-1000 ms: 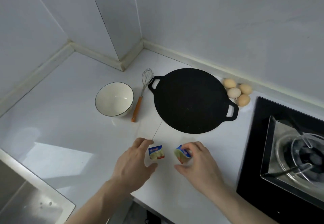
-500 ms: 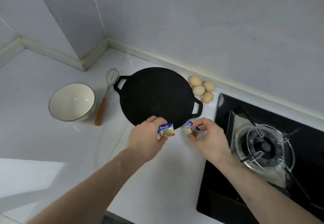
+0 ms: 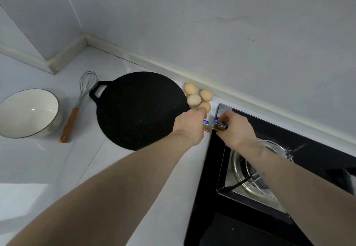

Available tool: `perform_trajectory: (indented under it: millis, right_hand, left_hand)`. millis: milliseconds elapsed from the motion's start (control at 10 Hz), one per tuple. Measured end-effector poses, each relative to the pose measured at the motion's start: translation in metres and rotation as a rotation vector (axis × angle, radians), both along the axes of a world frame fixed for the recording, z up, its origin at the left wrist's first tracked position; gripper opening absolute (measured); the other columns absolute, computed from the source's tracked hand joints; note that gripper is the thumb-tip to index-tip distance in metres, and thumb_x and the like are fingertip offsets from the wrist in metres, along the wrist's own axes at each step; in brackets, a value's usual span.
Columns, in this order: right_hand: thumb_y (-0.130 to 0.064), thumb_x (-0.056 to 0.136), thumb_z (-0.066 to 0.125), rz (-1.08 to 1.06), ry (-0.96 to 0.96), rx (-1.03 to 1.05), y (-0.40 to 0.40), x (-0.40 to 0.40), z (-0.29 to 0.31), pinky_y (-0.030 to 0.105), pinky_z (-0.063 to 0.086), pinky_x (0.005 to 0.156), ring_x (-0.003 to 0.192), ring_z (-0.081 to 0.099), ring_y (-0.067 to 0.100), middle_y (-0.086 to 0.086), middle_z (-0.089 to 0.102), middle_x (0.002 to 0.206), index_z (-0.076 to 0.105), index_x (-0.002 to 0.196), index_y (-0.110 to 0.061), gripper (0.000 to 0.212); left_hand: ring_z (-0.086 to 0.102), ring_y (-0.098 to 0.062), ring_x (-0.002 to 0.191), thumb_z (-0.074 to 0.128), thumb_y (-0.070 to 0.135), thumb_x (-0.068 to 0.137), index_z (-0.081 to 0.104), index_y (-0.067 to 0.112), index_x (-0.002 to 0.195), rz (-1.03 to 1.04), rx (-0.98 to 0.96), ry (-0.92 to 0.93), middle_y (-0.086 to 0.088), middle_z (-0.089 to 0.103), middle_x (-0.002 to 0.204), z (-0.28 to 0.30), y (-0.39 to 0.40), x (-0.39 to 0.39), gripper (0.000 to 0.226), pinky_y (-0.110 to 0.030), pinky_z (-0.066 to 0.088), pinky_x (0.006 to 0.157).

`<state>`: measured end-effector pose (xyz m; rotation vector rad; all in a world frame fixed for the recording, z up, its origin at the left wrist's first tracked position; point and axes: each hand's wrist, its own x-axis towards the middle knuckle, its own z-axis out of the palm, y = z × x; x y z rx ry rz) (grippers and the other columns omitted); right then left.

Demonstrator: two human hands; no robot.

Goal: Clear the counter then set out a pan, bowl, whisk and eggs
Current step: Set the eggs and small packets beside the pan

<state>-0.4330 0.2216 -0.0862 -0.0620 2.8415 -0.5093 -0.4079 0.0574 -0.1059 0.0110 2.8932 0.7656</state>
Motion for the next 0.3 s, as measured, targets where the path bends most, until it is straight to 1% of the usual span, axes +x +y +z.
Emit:
perform_trajectory:
  millis: [100, 200, 300]
  right_hand:
    - [-0.013, 0.077, 0.073, 0.036, 0.01, 0.085, 0.0018, -0.0017, -0.0027, 0.036, 0.055, 0.079, 0.093, 0.063, 0.024, -0.002, 0.067, 0.104, 0.063, 0.103, -0.026, 0.031]
    - [-0.012, 0.078, 0.076, 0.047, -0.005, 0.121, 0.0039, -0.0033, -0.0034, 0.035, 0.054, 0.077, 0.094, 0.063, 0.024, 0.0, 0.066, 0.108, 0.062, 0.106, -0.026, 0.035]
    - [-0.013, 0.075, 0.079, 0.069, -0.003, 0.12, 0.0032, -0.0012, 0.0021, 0.037, 0.055, 0.081, 0.1, 0.062, 0.024, 0.001, 0.065, 0.113, 0.062, 0.11, -0.026, 0.041]
  left_hand:
    - [0.063, -0.028, 0.09, 0.071, 0.009, 0.084, 0.053, 0.024, 0.118, 0.017, -0.021, -0.015, -0.002, 0.063, 0.109, -0.0011, 0.0057, -0.005, 0.041, -0.035, 0.04, 0.066]
    - [0.064, -0.026, 0.087, 0.074, 0.007, 0.081, 0.052, 0.024, 0.118, 0.034, -0.022, -0.037, -0.002, 0.065, 0.108, -0.0076, 0.0068, -0.0082, 0.046, -0.035, 0.044, 0.064]
    - [0.065, -0.025, 0.091, 0.075, 0.01, 0.082, 0.052, 0.026, 0.116, 0.031, 0.003, 0.013, 0.002, 0.062, 0.113, -0.004, 0.0056, -0.0053, 0.044, -0.036, 0.048, 0.068]
